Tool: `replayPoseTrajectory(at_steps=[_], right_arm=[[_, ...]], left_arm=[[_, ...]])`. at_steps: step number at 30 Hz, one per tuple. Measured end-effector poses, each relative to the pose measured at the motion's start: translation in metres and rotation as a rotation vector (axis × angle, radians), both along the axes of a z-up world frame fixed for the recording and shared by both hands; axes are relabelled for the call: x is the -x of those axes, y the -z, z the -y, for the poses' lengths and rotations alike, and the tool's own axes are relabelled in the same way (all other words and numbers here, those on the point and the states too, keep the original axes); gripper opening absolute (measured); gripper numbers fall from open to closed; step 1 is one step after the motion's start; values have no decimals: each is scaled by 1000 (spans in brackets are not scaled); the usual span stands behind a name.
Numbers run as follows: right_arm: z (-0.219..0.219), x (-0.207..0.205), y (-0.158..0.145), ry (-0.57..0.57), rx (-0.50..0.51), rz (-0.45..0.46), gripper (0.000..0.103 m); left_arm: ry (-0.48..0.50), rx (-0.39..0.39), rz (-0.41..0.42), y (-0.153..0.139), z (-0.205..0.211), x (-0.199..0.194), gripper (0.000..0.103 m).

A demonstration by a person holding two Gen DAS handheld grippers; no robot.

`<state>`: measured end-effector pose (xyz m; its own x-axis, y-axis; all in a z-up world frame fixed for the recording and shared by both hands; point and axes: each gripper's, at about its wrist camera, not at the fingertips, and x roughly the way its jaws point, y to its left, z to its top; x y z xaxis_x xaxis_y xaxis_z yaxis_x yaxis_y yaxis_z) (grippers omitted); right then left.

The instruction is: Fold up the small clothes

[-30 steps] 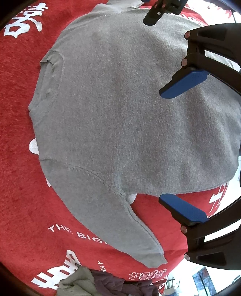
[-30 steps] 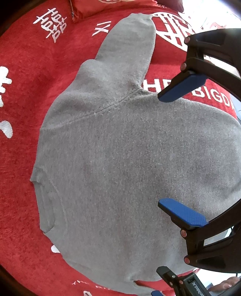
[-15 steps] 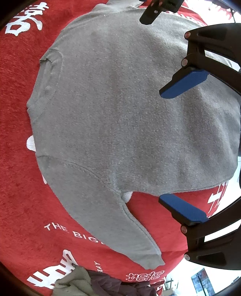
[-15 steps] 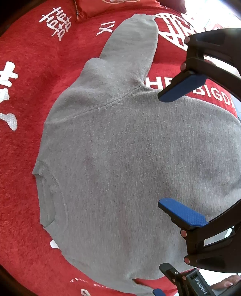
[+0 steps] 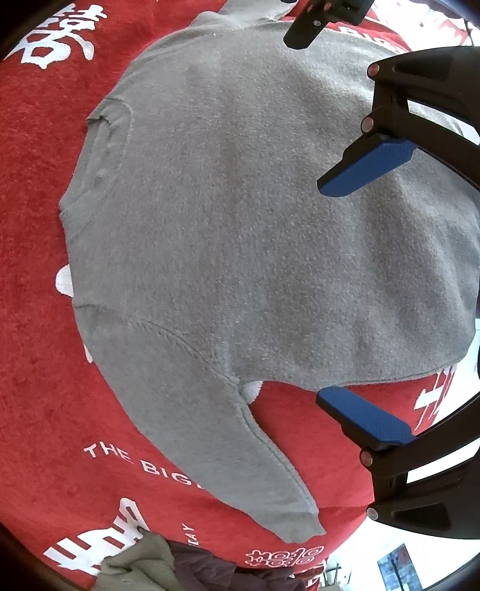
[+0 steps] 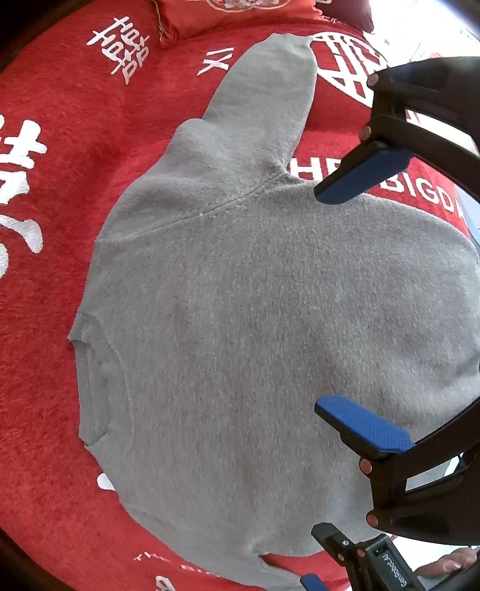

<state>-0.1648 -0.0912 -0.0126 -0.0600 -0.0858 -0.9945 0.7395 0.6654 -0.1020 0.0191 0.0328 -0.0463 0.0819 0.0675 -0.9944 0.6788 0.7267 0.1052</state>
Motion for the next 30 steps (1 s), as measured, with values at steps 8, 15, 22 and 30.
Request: replayPoseTrajectory(at_steps=[8, 15, 22, 30], right_arm=[[-8, -5, -9, -5, 9, 3, 103], [-14, -8, -12, 6, 8, 17, 103], [-14, -5, -14, 11, 9, 22, 103], [-14, -3, -15, 28, 9, 36, 103]], left_arm=[[-3, 10, -4, -1, -3, -1, 103], [7, 8, 1, -4, -4, 1, 103], [17, 7, 1, -5, -5, 6, 103], [28, 9, -2, -6, -4, 9, 103]])
